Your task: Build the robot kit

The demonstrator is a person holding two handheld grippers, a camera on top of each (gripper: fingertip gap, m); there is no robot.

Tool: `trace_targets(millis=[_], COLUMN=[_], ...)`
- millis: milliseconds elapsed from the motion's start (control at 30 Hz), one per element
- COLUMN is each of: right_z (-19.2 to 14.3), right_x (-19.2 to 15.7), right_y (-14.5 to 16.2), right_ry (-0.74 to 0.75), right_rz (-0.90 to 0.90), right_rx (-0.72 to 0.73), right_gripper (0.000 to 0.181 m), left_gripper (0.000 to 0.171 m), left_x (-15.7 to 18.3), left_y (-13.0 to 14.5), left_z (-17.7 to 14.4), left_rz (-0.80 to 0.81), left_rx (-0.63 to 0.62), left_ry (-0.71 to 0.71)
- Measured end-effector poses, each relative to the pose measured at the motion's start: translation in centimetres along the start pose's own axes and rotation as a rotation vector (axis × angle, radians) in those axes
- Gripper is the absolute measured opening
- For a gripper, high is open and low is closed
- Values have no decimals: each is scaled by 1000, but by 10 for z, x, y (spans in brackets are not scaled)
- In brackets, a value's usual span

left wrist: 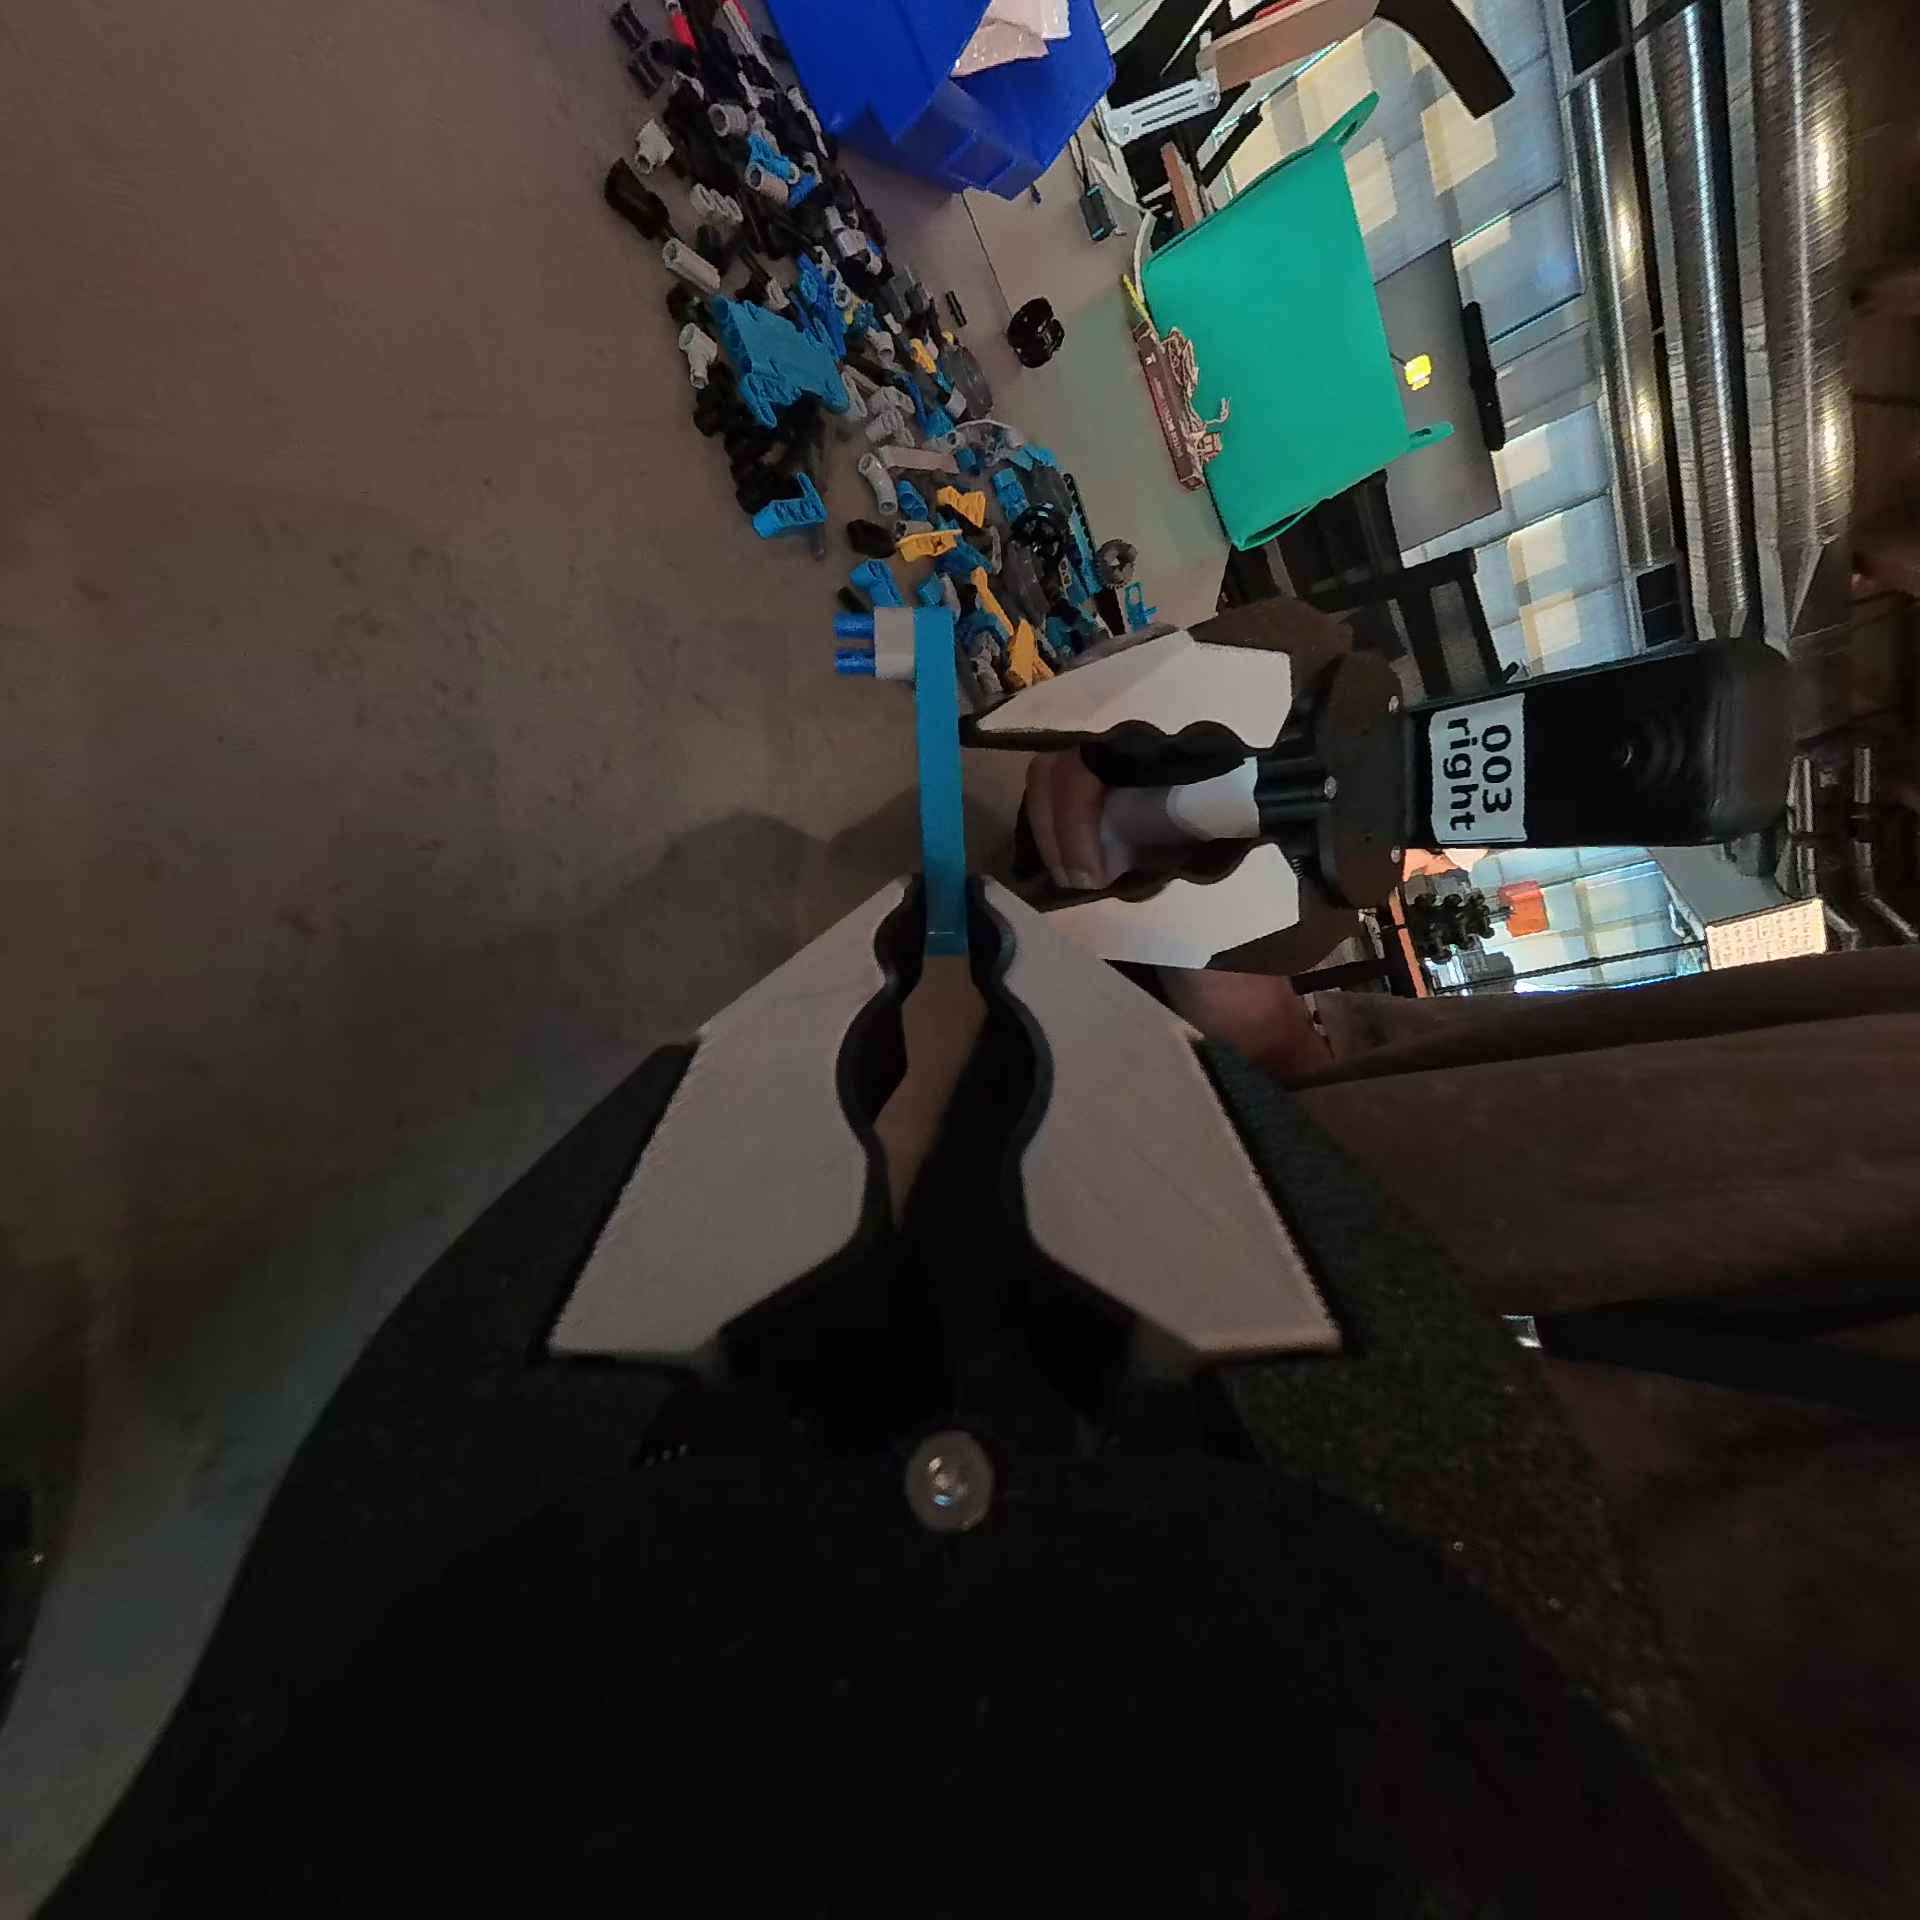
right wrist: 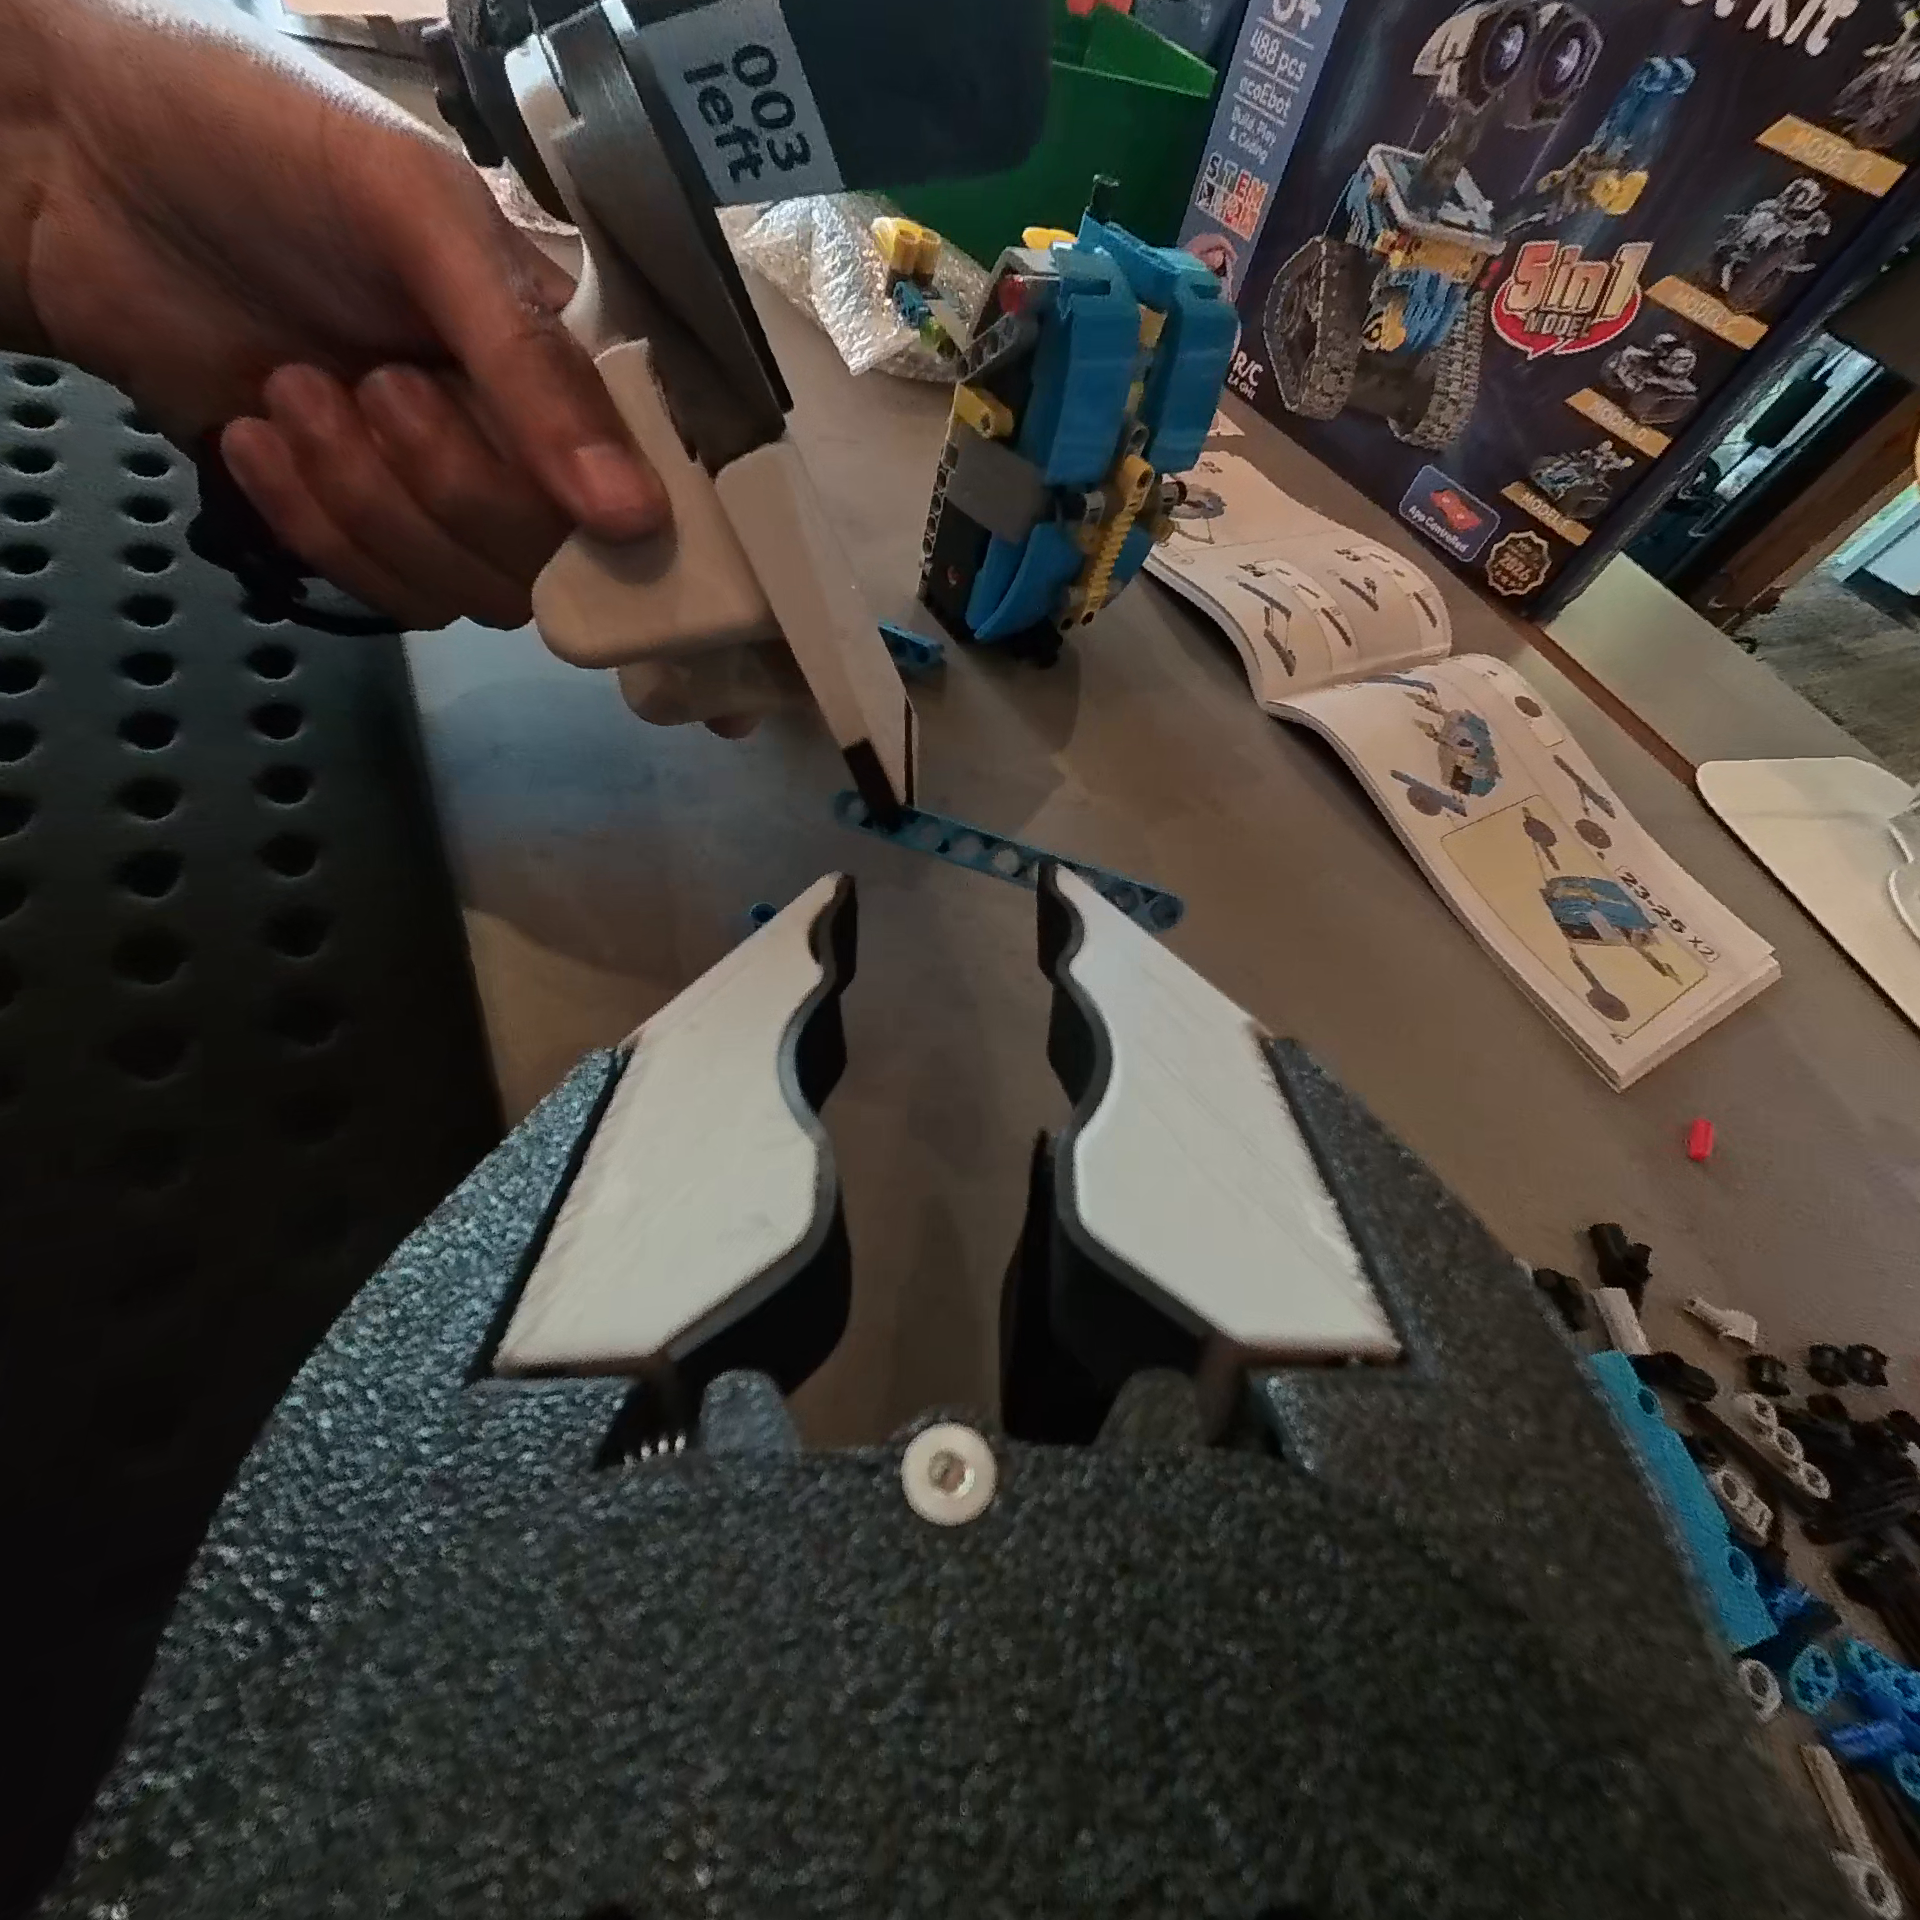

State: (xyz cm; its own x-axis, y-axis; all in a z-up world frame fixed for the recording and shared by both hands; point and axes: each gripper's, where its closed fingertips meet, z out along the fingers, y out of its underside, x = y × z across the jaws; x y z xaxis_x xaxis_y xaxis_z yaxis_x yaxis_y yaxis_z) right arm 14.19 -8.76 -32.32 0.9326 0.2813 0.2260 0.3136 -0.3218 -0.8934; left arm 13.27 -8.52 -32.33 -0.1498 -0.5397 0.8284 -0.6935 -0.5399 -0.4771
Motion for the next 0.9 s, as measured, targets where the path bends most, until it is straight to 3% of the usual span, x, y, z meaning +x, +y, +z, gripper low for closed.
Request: trace_targets(millis=[900], right_z=[7], right_x=[-20], right_y=[-6], right_ry=[-49], right_rz=[-46], right_rx=[7], right_gripper=[35], left_gripper=[6], left_x=[0], left_y=[-3], left_z=[1], left_rz=[-19], left_rx=[23], left_ry=[7])
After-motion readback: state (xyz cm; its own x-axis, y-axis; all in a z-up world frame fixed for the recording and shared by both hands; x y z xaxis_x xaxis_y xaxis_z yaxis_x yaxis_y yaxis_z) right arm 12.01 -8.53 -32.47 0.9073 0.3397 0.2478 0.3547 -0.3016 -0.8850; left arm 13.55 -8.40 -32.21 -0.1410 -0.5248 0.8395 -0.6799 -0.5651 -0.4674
